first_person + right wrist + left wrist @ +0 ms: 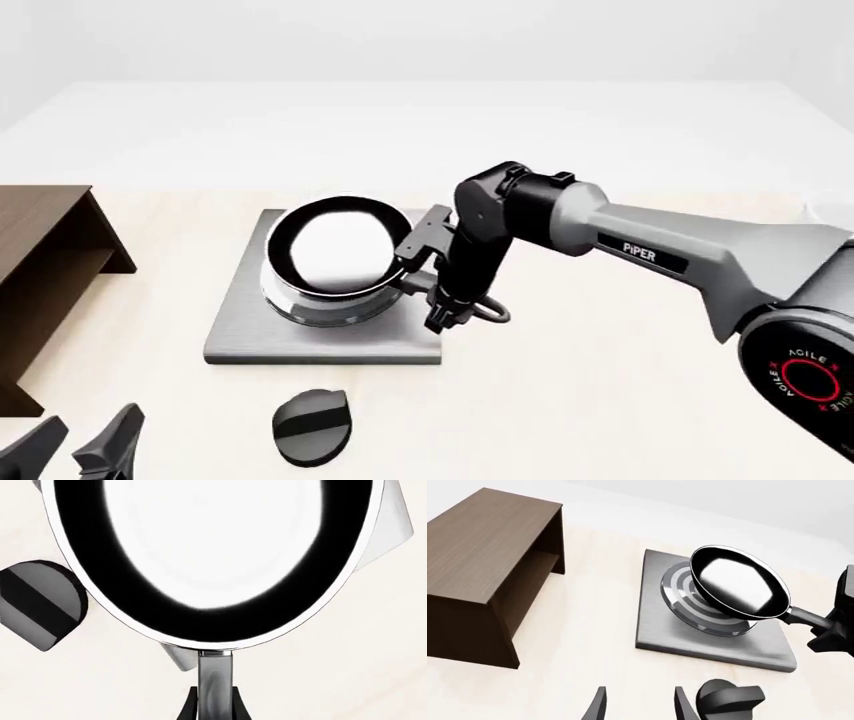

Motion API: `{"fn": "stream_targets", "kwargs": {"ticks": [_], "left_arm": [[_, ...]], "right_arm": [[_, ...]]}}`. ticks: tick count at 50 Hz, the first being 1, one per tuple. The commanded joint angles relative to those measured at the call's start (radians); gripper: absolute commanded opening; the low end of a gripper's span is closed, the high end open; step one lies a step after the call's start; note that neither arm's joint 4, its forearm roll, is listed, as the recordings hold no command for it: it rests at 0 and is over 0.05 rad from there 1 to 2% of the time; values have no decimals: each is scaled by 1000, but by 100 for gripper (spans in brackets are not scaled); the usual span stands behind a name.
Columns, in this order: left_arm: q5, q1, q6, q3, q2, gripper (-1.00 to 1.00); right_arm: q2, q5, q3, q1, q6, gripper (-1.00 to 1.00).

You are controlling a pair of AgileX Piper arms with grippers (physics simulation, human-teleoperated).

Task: Turn on the stove and put the frying pan on it.

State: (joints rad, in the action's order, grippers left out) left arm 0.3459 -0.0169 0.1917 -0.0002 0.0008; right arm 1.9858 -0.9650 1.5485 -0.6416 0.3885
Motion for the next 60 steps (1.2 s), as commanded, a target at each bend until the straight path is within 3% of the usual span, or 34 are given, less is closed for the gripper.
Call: {"fn": "stream_targets", "kwargs": {"ticks": [1, 54, 55, 60], "left_arm": [[0, -2, 1, 0, 0, 100], [-3, -4, 8, 0, 0, 100], [-3, -4, 8, 0, 0, 100], [-2, -5, 9, 0, 0, 100]], "right_arm": [[15, 24, 22, 10, -9, -100], [121, 38, 77, -2, -66, -100], [121, 39, 76, 0, -64, 100], [108, 35, 76, 1, -68, 100]]}}
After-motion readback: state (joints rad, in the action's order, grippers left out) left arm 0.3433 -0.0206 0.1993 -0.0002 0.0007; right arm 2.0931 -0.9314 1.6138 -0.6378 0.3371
